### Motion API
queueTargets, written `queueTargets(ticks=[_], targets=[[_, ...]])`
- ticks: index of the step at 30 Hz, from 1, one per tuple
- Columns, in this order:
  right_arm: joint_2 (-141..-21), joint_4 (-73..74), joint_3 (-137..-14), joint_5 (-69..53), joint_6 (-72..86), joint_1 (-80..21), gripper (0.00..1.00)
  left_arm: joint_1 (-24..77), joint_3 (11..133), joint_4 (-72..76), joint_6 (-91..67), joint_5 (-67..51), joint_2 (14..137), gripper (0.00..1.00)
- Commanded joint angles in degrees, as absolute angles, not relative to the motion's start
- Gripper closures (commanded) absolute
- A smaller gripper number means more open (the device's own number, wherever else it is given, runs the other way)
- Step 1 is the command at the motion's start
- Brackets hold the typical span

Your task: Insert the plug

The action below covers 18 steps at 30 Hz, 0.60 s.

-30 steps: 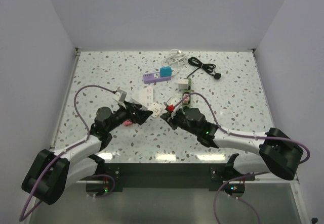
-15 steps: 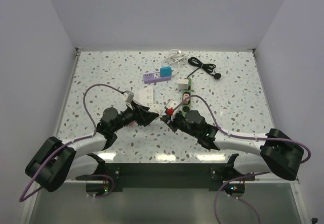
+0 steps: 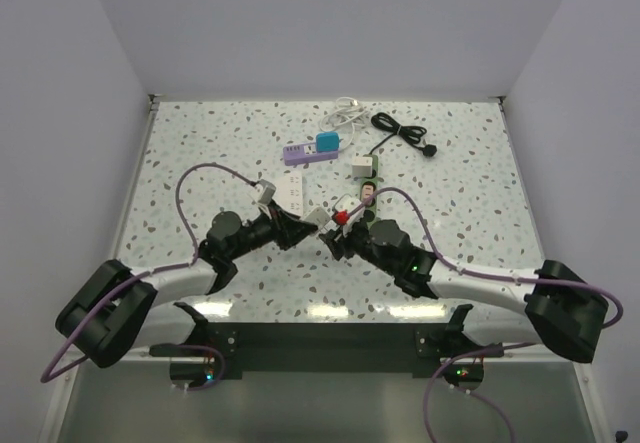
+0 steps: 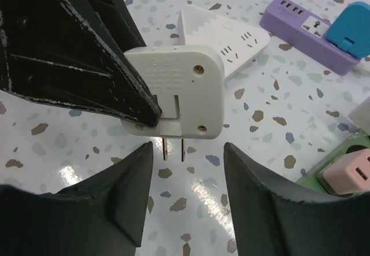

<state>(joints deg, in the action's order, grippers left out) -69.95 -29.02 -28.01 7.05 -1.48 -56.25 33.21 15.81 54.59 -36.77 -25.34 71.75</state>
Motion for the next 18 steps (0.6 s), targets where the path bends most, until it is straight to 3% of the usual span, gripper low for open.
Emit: queueTargets(ticks=[1,5,9,18], targets=[[-67.33,-27.78,-30.41,11.07,-0.44,-56.34,0.42,33.58,18.19,54.41,-31.57,-24.36,71.02,1.00],[-61.99,-23.13,-30.50,9.42,-1.05,-56.34,0.32,33.49,19.94,45.38,-20.78,-21.45,66.72,1.00],[-57.14,-19.52,-30.76,4.15,-4.12,-56.34,0.30,33.49,21.97,37.90,-12.16,-24.86,64.69,1.00],[-55.55,-7.39,-40.69,-15.95,-10.11,-55.81,0.33,35.32,21.89,37.80,-6.42,-48.24,63.20,1.00]])
